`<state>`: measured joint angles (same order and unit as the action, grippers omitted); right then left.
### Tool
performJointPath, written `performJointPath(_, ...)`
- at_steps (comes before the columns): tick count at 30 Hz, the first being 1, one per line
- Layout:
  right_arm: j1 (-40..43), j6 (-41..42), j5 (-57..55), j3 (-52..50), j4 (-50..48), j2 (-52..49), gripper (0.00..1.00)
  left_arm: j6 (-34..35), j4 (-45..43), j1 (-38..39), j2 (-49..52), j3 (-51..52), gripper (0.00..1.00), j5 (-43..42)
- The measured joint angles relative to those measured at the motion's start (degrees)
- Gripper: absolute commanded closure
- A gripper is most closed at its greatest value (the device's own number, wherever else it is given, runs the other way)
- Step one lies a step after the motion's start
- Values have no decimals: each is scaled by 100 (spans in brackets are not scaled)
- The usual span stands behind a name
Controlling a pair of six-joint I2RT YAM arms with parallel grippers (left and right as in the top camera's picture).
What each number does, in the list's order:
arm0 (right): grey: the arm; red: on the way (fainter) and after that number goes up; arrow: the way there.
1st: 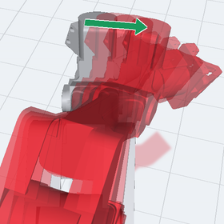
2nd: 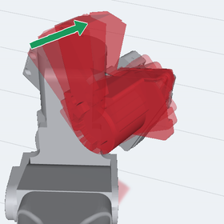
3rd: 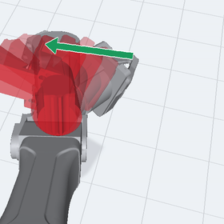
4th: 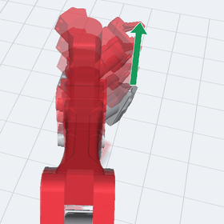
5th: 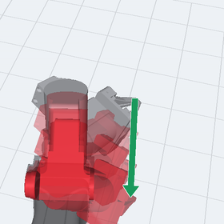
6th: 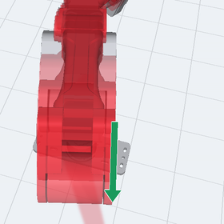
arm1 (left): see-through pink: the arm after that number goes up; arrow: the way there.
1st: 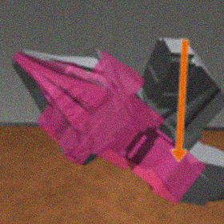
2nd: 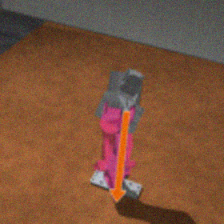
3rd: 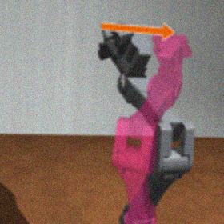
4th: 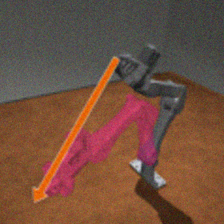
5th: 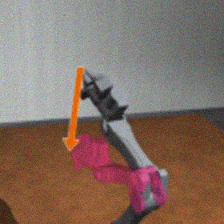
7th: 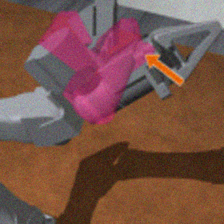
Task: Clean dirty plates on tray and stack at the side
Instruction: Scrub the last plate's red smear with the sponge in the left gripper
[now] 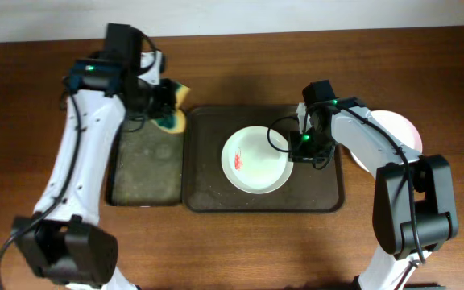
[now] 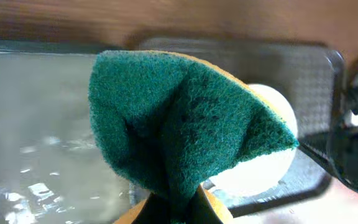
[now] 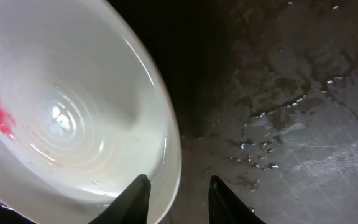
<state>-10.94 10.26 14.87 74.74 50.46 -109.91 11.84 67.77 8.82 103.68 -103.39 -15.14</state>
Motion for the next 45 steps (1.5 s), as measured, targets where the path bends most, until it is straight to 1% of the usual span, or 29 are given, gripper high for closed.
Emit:
performJointPath(2,2,0,22,-74,-203,0,68,2,-72,334,149,0,100,-146)
performJointPath(3,0,31,42,-197,-385,0,73,2,-151,492,188,0,100,-138)
performJointPath(4,0,85,63,-363,-553,0,90,2,-212,695,247,0,100,-127)
performJointPath(5,0,144,114,-494,-669,0,96,2,-236,863,313,0,100,-101)
performJointPath(8,2,238,492,-608,-918,-4,96,2,-245,1200,527,0,100,68)
performJointPath(13,2,492,767,-608,-940,-4,96,2,-328,1565,925,0,100,494)
performJointPath(18,2,1279,774,-608,-992,-4,94,92,-363,1821,1360,0,100,706)
performJointPath(19,0,1519,774,-610,-1025,-4,88,151,-396,1823,1394,0,100,713)
performJointPath(20,2,1674,774,-610,-1027,-4,72,210,-426,1823,1394,0,100,728)
performJointPath(21,2,1733,778,-610,-1029,-4,44,245,-431,1821,1394,0,100,730)
performJointPath(22,2,1823,780,-610,-1036,-4,30,278,-435,1823,1397,0,100,732)
performJointPath(23,2,1904,785,-610,-1064,-4,30,293,-439,1823,1397,0,100,730)
performJointPath(24,2,1906,798,-610,-1075,-4,35,302,-459,1823,1397,0,100,730)
performJointPath(26,2,1858,817,-608,-1239,-4,52,321,-573,1836,1397,0,100,743)
performJointPath(27,2,1781,822,-610,-1287,-4,70,323,-614,1845,1397,0,100,750)
performJointPath(28,2,1698,817,-610,-1353,-4,73,323,-632,1862,1397,0,100,763)
performJointPath(30,2,1646,820,-610,-1366,-4,79,326,-634,1902,1397,0,100,769)
performJointPath(32,2,1596,791,-610,-1399,-4,79,326,-638,1928,1405,0,100,769)
performJointPath(33,2,1582,743,-610,-1403,-4,81,326,-645,1932,1438,0,100,769)
performJointPath(36,2,1528,660,-610,-1412,-4,95,326,-658,1937,1762,-2,100,769)
performJointPath(39,2,1497,614,-610,-1412,-4,96,328,-743,1937,1954,0,100,769)
performJointPath(45,2,1499,601,-610,-1412,-4,96,343,-817,1937,1956,7,100,769)
